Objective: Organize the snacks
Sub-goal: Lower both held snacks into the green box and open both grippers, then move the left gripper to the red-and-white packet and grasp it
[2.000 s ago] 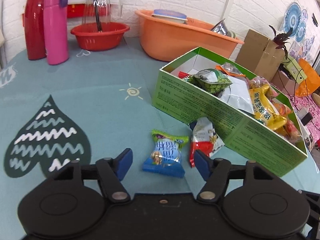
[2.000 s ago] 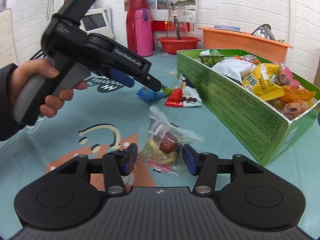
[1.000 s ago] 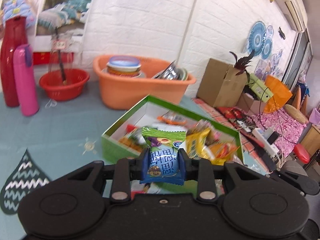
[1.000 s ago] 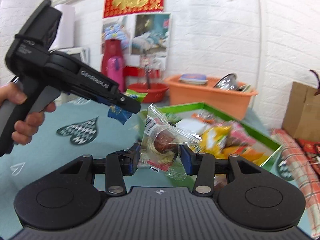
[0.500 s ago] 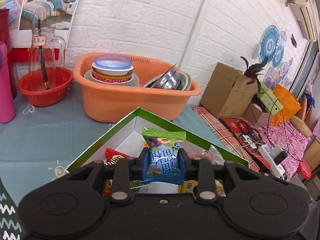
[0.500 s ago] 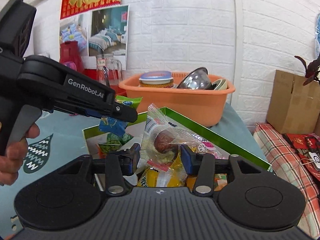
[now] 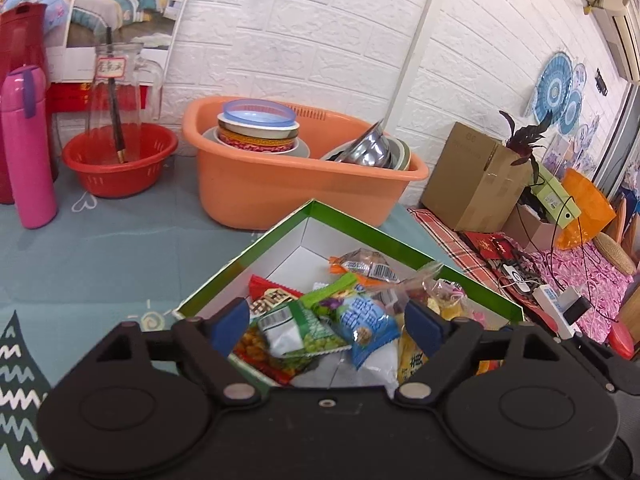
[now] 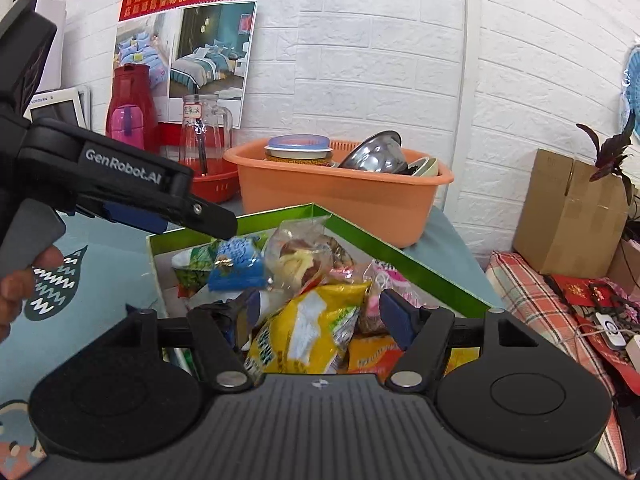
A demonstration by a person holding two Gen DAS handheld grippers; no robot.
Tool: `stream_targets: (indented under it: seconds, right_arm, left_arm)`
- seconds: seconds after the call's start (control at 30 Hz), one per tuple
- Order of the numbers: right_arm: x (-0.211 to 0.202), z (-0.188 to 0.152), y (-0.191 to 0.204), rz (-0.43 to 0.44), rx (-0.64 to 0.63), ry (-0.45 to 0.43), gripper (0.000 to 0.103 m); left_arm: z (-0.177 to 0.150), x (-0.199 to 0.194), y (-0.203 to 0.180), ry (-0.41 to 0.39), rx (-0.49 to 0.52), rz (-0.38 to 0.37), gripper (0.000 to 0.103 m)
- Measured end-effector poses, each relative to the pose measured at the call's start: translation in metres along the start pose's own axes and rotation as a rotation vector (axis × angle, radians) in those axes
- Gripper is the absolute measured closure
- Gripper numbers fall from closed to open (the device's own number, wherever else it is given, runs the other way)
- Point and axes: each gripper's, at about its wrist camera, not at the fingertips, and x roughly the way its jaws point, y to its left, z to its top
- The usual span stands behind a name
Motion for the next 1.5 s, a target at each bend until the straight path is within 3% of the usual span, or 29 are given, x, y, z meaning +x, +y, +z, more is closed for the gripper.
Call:
stream_targets:
  seconds: [0.33,0.77,0.83,0.87,0.9,1.07,1.17,1.3,1.5]
  right_arm:
    - [-0.055,-0.025,0.036,0.104,-0.001,-0.046,0.000]
    - [-0.070,-0.046,0.060,0.174,-0.034,0.015,0.000]
    - [-0.073,-0.047,0.060,0.180,-0.042,0.017,0.000]
    - [-0.074,-0.048,0.060,0.185,-0.044,0.021,0.000]
    - [-0.075,-0.049,0.060,0.192,-0.043,0.026,0.000]
    - [-0.073,-0.056,0.064,0.233,-0.034,0.068,0.000]
    - [-0.071,-0.064,0.071,0.274,-0.019,0.095,0.000]
    - [-0.065,-0.073,0.081,0.329,-0.003,0.138,0.000]
    - [-0.051,-0.072,0.090,0.368,0.026,0.170,0.000]
  left_arm:
    - [-0.043,-0.048,0.020,0.018,0.007,0.018,0.000]
    - [-0.057,0.009,0.028,0.134,0.043,0.063,0.001]
    - [-0.060,0.018,0.033,0.167,0.028,0.044,0.030]
    - [-0.063,0.019,0.036,0.178,0.007,0.014,0.041]
    - [-0.066,0.018,0.038,0.188,-0.021,-0.027,0.058]
    - [-0.083,-0.006,0.029,0.215,0.001,-0.044,0.057]
    - [-0.101,-0.027,0.020,0.250,0.031,-0.102,0.050]
    - [-0.111,-0.054,0.018,0.229,0.042,-0.125,0.007]
    - [-0.114,-0.058,0.026,0.233,0.014,-0.134,0.007]
